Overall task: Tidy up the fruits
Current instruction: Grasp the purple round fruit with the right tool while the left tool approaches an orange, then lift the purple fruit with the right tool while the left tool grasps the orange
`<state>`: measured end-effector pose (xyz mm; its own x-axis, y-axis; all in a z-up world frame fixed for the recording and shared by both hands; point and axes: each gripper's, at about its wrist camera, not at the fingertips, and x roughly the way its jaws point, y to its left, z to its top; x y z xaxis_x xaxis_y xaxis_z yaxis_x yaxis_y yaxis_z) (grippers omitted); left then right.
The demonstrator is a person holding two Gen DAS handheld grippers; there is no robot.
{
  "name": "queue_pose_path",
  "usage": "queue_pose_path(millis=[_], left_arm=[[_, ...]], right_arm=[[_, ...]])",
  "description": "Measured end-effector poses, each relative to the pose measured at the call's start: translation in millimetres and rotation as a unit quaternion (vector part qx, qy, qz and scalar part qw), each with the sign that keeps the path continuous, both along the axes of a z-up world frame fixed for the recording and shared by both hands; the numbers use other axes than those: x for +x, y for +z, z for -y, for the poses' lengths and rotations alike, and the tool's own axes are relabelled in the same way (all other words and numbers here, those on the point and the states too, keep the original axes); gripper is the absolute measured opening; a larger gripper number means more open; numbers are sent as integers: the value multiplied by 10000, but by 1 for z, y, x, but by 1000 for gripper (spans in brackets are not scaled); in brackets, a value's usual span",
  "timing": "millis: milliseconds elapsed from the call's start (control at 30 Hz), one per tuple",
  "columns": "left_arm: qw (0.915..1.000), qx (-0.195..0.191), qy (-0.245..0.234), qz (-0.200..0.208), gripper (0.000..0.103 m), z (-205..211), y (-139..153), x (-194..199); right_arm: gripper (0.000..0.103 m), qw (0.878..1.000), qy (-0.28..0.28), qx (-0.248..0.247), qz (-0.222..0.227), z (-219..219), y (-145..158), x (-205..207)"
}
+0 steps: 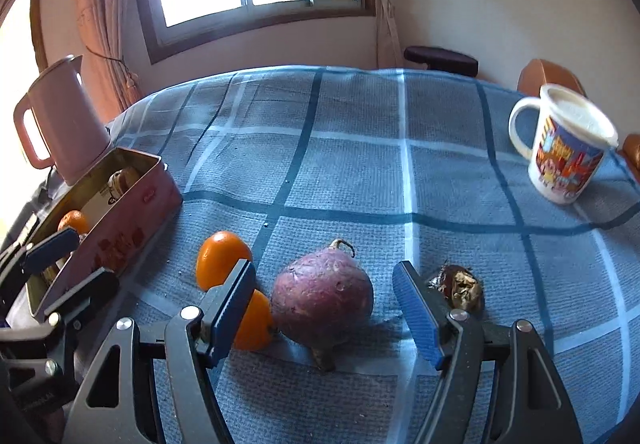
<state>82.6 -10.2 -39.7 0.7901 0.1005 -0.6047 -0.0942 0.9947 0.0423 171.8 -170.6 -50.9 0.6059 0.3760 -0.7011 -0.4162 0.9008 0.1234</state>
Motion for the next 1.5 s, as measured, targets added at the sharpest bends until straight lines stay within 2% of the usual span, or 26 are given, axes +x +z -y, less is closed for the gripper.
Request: queue_pose_path(millis=[100,167,233,300,467,700,900,1067,1133,1233,1300,1500], left_arm=[[10000,7,-22,12,75,2,0,-1],[10000,22,-16,11,75,2,0,-1],[10000,11,-14,11,75,3,0,-1],[10000,4,-25,6,75,5,0,-1],[9997,79,-214,-38,75,22,-1,1],[9985,-85,-495,-195,75,49,-3,12],[9971,-237,-526,-492,74,66,-11,31],[9940,-584,-455,-803,73,68,-21,44],[9927,-656,-471,-896,70,69,-24,46],[9902,-808,-526,-1010,60,68,-28,50],[9893,-881,-553,-1021,44,67,-28,49],[9883,-1060,-644,-892,44,63,-24,41]], right_arm=[[70,9996,6,212,-169,5,-3,4],[58,9988,115,405,-248,7,-3,4],[52,9990,129,378,-208,7,-3,1],[52,9982,251,503,-213,8,-2,-2],[52,9985,119,456,289,15,10,-20],[52,9949,-348,339,882,45,22,-40],[52,9931,-510,507,929,65,24,-40],[53,9930,-454,510,961,64,24,-42],[53,9932,-419,508,956,64,24,-41],[53,9933,-405,509,952,63,24,-42],[53,9932,-390,502,971,63,24,-43],[53,9926,-365,474,1057,62,26,-46]])
